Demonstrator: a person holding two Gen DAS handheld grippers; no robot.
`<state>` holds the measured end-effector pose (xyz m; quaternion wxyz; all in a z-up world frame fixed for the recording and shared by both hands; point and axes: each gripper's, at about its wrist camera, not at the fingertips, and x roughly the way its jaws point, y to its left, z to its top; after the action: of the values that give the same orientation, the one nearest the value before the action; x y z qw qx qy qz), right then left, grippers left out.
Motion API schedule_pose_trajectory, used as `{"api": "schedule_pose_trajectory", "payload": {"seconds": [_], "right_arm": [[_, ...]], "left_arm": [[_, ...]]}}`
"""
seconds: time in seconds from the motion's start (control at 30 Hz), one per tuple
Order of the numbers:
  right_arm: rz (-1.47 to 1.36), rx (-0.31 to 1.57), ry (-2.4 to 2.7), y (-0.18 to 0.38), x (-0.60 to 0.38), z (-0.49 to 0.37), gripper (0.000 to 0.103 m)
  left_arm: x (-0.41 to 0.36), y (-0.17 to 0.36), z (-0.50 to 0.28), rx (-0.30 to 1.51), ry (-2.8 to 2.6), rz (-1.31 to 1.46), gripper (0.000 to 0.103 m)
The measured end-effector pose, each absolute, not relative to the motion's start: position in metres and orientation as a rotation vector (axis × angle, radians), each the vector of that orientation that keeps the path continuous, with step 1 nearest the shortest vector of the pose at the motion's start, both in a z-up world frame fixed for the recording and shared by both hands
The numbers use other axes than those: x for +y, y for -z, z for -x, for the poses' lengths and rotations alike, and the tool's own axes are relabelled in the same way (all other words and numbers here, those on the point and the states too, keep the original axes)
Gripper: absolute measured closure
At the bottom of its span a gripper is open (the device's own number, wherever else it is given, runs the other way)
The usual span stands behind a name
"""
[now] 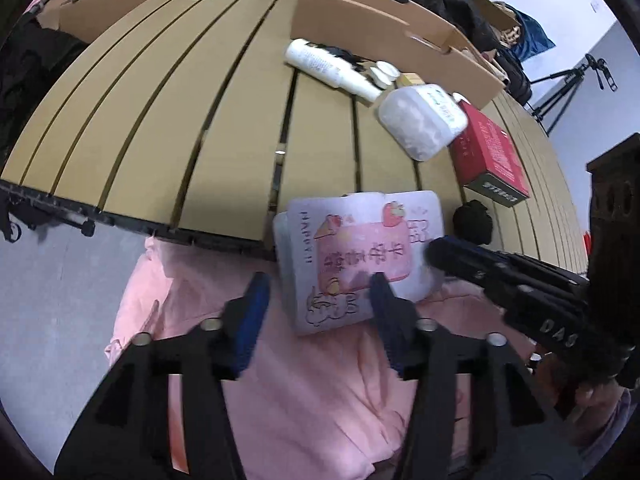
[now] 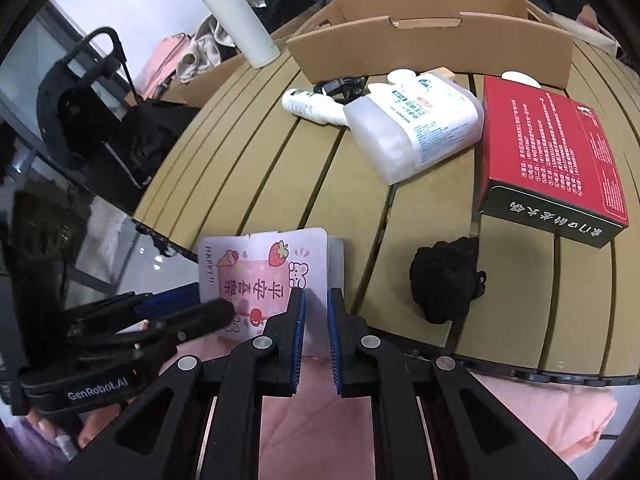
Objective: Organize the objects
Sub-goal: 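Lift the pink card with both grippers and carry it toward the cardboard box, then lower the pink card into the cardboard box and open both grippers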
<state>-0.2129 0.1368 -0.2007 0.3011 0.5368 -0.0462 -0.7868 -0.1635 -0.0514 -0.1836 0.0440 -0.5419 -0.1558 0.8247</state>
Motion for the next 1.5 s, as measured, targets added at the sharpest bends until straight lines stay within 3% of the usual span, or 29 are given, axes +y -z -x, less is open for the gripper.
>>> {"api": "schedule_pose_trajectory", "payload": {"seconds": [0.17, 0.43, 0.57, 0.63, 0.7, 0.77, 0.83, 0.9, 1.1, 1.2, 1.37, 1.5], "right_arm": [[-1.423, -0.095, 2.09, 0.203, 0.131, 0.214, 0.09], [-1.419, -0.089, 2.084, 0.205, 0.13, 0.216, 0.086], [-1.423, -0.075, 2.077, 0.206, 0.128, 0.216, 0.082], [-1.421, -0.071, 2.069, 0.205, 0.128, 0.216, 0.081], [-1.43, -0.04, 2.076, 0.206, 0.125, 0.216, 0.071], [-1.432, -0.019, 2.079, 0.208, 0.123, 0.216, 0.069], [-1.431, -0.061, 2.068, 0.21, 0.125, 0.218, 0.068], [-1.436, -0.067, 2.07, 0.21, 0.126, 0.22, 0.072], [-1.376, -0.067, 2.133, 0.18, 0.135, 0.224, 0.074], [-1.307, -0.128, 2.159, 0.146, 0.147, 0.243, 0.074], [-1.212, -0.172, 2.199, 0.085, 0.155, 0.322, 0.074], [-1.198, -0.174, 2.238, 0.064, 0.141, 0.418, 0.074]], "left_arm": [[-0.049, 0.195, 0.165, -0.505, -2.462, 1.693, 0.053], [-0.051, 0.189, 0.167, -0.539, -2.504, 1.639, 0.074], [-0.051, 0.19, 0.169, -0.541, -2.495, 1.654, 0.073], [-0.054, 0.193, 0.17, -0.572, -2.486, 1.669, 0.065], [-0.057, 0.195, 0.169, -0.586, -2.505, 1.658, 0.059], [-0.056, 0.195, 0.169, -0.577, -2.503, 1.632, 0.064], [-0.05, 0.191, 0.167, -0.537, -2.53, 1.592, 0.075], [-0.043, 0.184, 0.165, -0.468, -2.565, 1.567, 0.078], [-0.04, 0.149, 0.176, -0.489, -2.584, 1.445, 0.078], [-0.042, 0.118, 0.205, -0.51, -2.583, 1.347, 0.078], [-0.042, 0.059, 0.315, -0.389, -2.586, 1.239, 0.078], [-0.044, 0.051, 0.406, -0.348, -2.592, 1.216, 0.078]]}}
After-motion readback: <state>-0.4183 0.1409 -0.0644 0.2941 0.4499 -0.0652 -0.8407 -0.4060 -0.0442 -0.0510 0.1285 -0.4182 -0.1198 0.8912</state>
